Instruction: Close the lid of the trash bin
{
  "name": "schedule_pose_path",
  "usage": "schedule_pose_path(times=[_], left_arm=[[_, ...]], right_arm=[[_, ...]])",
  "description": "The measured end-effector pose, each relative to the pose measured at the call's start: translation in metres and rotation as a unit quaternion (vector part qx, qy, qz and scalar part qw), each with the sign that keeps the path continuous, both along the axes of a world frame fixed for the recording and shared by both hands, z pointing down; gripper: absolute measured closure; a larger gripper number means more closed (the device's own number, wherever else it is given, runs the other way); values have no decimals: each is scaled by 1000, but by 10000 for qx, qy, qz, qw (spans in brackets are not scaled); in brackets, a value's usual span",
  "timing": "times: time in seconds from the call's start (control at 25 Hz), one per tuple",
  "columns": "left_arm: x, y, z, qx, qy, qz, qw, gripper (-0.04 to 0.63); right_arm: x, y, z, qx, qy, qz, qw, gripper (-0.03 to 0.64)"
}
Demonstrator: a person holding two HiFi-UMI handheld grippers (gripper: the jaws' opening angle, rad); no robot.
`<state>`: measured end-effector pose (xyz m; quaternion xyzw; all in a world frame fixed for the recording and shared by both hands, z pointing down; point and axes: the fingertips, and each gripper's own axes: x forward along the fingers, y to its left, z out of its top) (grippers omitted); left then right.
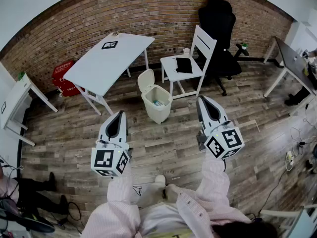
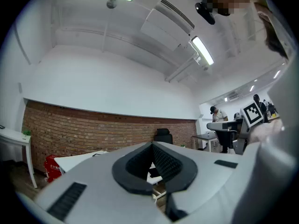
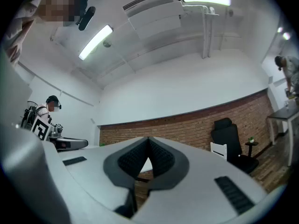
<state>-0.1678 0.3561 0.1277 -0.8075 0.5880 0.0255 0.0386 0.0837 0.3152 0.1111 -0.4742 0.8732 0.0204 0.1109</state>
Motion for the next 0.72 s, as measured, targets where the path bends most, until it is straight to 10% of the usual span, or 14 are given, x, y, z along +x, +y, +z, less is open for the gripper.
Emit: schedule_pose_path(times=[0.72], left_arm=[[42,10,29,-330,9,245,9992,603]], right_arm=[[40,17,37,-417,-172,135,9989,614]])
